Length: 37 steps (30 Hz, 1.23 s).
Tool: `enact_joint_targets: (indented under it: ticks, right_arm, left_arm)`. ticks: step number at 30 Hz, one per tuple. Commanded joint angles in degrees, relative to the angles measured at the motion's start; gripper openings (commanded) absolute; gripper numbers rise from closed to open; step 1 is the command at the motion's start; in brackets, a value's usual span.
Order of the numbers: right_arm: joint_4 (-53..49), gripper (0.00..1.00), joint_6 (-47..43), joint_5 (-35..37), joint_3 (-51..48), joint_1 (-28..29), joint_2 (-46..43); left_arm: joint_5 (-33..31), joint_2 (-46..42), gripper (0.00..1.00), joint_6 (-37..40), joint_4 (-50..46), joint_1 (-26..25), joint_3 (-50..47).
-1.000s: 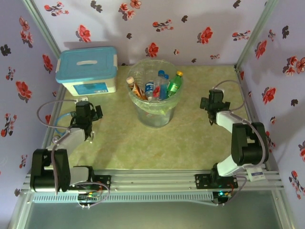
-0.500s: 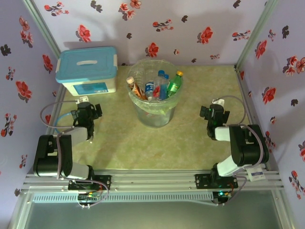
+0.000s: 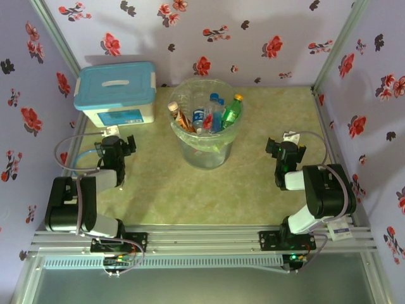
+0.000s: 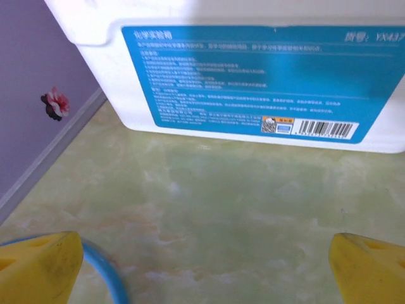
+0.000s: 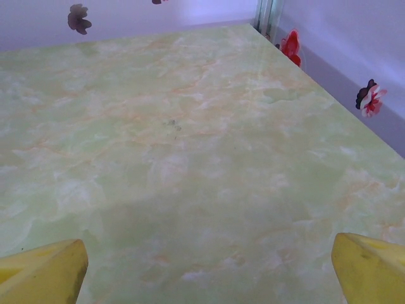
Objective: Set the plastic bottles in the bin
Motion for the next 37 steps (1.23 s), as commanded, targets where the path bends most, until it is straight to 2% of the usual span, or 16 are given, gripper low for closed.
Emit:
enact_joint_targets:
  ticks: [1, 6, 9, 10, 12, 37]
  right_arm:
    - [1.84, 0.99, 0.01, 0.0, 0.47, -0.34, 0.24]
    - [1.78, 0.99, 0.28, 0.05, 0.41, -0.43, 0.11]
    - [1.82, 0.99, 0.34, 0.02, 0.38, -0.43, 0.11]
    - [1.82, 0.99, 0.4, 0.05, 0.38, -0.43, 0.13]
    - [1.79, 0.99, 0.3, 0.05, 0.41, -0.47, 0.19]
    - [0.25, 0.99, 1.03, -3.95, 1.07, -2.01, 0.03]
  left_arm:
    - [2.26, 3.25, 1.0, 2.47, 4.06, 0.07, 0.84]
    - [2.03, 3.35, 1.0, 2.46, 7.98, 0.19, -1.32]
    - [3.16, 6.12, 1.0, 2.44, 16.8, 0.78, -4.58]
    - [3.23, 5.01, 1.0, 2.08, 13.19, 0.77, -3.92]
    - [3.07, 5.71, 1.0, 2.42, 15.46, 0.82, -4.33]
    - [1.3, 5.56, 1.0, 1.68, 15.5, 0.78, -4.55]
